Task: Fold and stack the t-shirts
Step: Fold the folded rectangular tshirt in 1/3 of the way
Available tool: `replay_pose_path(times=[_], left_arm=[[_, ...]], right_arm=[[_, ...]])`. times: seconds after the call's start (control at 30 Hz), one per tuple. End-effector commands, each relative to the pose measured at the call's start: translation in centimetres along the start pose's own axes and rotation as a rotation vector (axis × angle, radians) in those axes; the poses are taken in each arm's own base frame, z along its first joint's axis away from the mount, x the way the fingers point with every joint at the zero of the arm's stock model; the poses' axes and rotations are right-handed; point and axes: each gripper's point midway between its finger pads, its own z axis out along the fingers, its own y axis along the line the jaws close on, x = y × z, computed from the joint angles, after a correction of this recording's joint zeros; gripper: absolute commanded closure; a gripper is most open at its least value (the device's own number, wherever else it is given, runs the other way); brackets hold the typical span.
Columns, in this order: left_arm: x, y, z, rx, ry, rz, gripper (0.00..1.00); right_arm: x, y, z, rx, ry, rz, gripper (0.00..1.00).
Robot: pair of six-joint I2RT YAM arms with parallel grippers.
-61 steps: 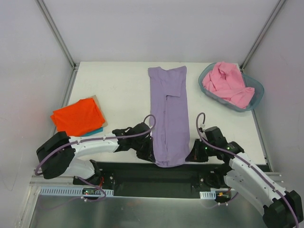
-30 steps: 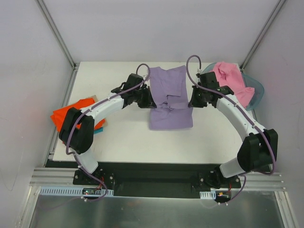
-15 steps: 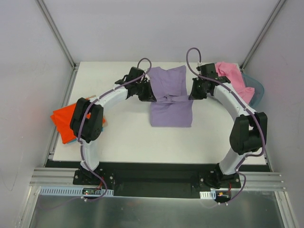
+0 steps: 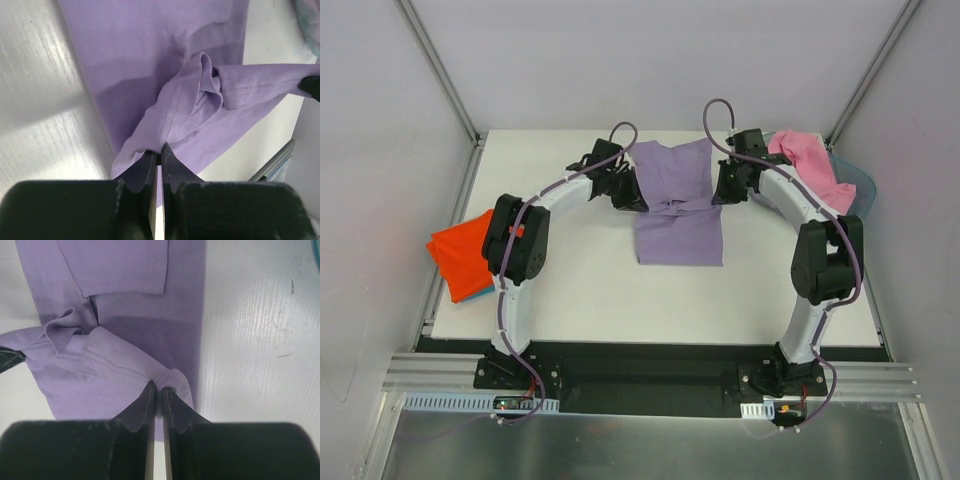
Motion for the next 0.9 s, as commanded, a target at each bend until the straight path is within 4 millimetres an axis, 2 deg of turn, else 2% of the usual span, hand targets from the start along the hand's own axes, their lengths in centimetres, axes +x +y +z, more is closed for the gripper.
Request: replay_pose_path(times=[0.0, 0.03, 0.07, 0.1, 0.13, 0.17, 0.2, 0.27, 0.3, 0.37, 0.4, 0.47, 0.53, 0.57, 0.6, 0.63, 0.67, 0.73, 0.77, 0.83, 0.87], left_arm=[[-1.2, 0.7, 0.2, 0.002, 0.000, -0.021, 0.97], [-1.4, 1.0, 0.2, -0.005, -0.002, -0.032, 0.93], [-1.6, 1.3, 0.1, -0.002, -0.001, -0.045, 0.83], [-1.5, 1.4, 0.3, 0.002, 0.007, -0.051, 0.76], [-1.6, 1.5, 0.3, 0.007, 0.010, -0.057, 0.67], [-1.6, 1.3, 0.1, 0.023, 0.019, -0.060, 0.53], [-1.7, 1.1, 0.0, 0.032, 0.018, -0.059, 0.46], [-1.9, 0.4, -0.6, 0.049, 0.013, -0.048, 0.35], [-1.9, 0.0, -1.0, 0.057, 0.009, -0.045, 0.19], [-2.2, -1.0, -2.2, 0.072, -0.010, -0.030, 0.11], [-1.8, -1.1, -2.5, 0.074, -0.007, -0.028, 0.01], [-1.7, -2.1, -4.0, 0.088, -0.025, -0.008, 0.00], [-0.4, -1.6, -4.5, 0.072, -0.014, -0.015, 0.01], [-0.2, -2.1, -5.5, 0.077, -0.025, -0.008, 0.01], [1.2, -1.2, -5.5, 0.058, -0.004, -0.032, 0.01], [1.8, -0.7, -5.7, 0.037, -0.007, -0.039, 0.01], [3.1, -0.2, -6.5, 0.021, -0.003, -0.051, 0.01], [4.3, 0.6, -7.3, -0.007, -0.008, -0.064, 0.01], [5.6, 1.4, -8.1, -0.036, -0.016, -0.071, 0.01], [7.0, 2.2, -8.9, -0.062, -0.022, -0.084, 0.01], [8.4, 2.9, -9.8, -0.084, -0.030, -0.092, 0.01]], right_arm=[[-2.9, 0.3, 0.6, -0.006, -0.065, -0.021, 0.87], [-2.9, 0.1, 0.8, 0.002, -0.061, -0.019, 0.84], [-2.9, -0.3, 1.0, 0.011, -0.054, -0.016, 0.80], [-2.5, -0.6, 1.4, 0.019, -0.028, -0.015, 0.68], [-2.8, -0.6, 1.3, 0.022, -0.030, -0.012, 0.62], [-2.5, -0.8, 1.4, 0.023, -0.018, -0.011, 0.56], [-2.6, -0.6, 1.1, 0.019, -0.018, -0.009, 0.48], [-2.2, 0.1, 0.7, -0.018, -0.010, -0.013, 0.35], [-2.6, 0.6, -0.1, -0.046, -0.029, -0.043, 0.27], [-2.0, 2.1, -1.3, -0.122, -0.036, -0.051, 0.15], [-2.0, 2.5, -1.7, -0.146, -0.050, -0.059, 0.03], [-0.9, 3.4, -2.5, -0.189, -0.042, -0.064, 0.03], [-0.1, 4.0, -3.0, -0.215, -0.038, -0.069, 0.03], [0.2, 4.6, -3.4, -0.232, -0.043, -0.075, 0.03], [1.1, 4.7, -2.9, -0.242, -0.032, -0.079, 0.03], [1.5, 5.4, -2.9, -0.269, -0.019, -0.061, 0.03], [2.3, 6.2, -2.3, -0.285, 0.004, -0.069, 0.03], [3.1, 7.0, -1.4, -0.292, 0.033, -0.074, 0.03], [4.0, 7.7, -0.4, -0.293, 0.065, -0.068, 0.03], [3.9, 8.7, 0.4, -0.306, 0.063, -0.071, 0.03], [4.4, 9.1, 1.5, -0.302, 0.081, -0.076, 0.03]])
